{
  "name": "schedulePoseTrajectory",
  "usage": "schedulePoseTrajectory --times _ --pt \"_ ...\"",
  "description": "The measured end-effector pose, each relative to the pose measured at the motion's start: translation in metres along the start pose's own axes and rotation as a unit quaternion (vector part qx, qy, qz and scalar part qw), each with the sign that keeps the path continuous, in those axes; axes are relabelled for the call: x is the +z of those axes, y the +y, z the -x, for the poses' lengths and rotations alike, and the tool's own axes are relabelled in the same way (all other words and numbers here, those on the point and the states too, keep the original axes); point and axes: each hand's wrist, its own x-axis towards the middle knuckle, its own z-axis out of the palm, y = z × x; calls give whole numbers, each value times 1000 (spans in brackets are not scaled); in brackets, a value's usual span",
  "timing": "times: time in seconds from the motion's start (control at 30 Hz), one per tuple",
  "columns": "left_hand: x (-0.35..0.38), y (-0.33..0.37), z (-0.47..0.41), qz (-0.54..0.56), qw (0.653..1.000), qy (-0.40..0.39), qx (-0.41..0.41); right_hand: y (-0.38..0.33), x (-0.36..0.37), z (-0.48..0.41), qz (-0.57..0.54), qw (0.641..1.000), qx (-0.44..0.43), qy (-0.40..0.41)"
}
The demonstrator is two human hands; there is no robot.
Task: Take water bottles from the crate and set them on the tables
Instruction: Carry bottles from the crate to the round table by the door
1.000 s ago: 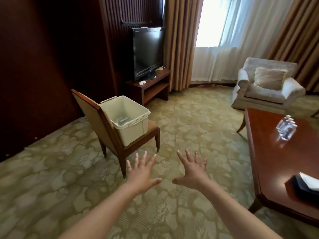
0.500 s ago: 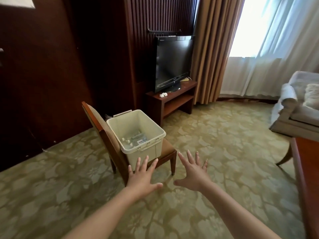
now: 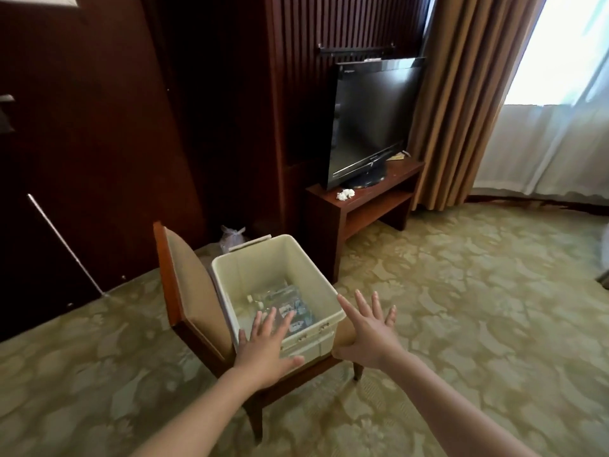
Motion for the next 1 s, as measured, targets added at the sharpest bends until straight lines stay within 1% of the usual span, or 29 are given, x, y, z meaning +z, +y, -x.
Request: schedulePoseTrajectory --times 0.13,0.3,0.4,0.57,0.77,0.9,1.0 --pt "6 -21 -40 36 998 -25 -47 5 7 -70 28 998 -33 -36" --pt "8 -37 -98 71 989 -31 -126 6 8 -173 67 989 -98 -88" --pt "5 -40 -133 111 977 -24 -182 2 6 -239 96 976 -156 -116" --pt "9 -41 -169 179 946 -23 -268 2 7 -318 130 948 -236 -172" --pt "30 -29 -199 271 904 -31 -330 0 28 -374 149 911 -292 -249" --pt "51 -31 -216 315 881 -47 -349 -3 56 -392 164 892 -306 -291" --pt "68 -40 -227 333 870 -66 -356 -4 76 -402 181 881 -308 -311"
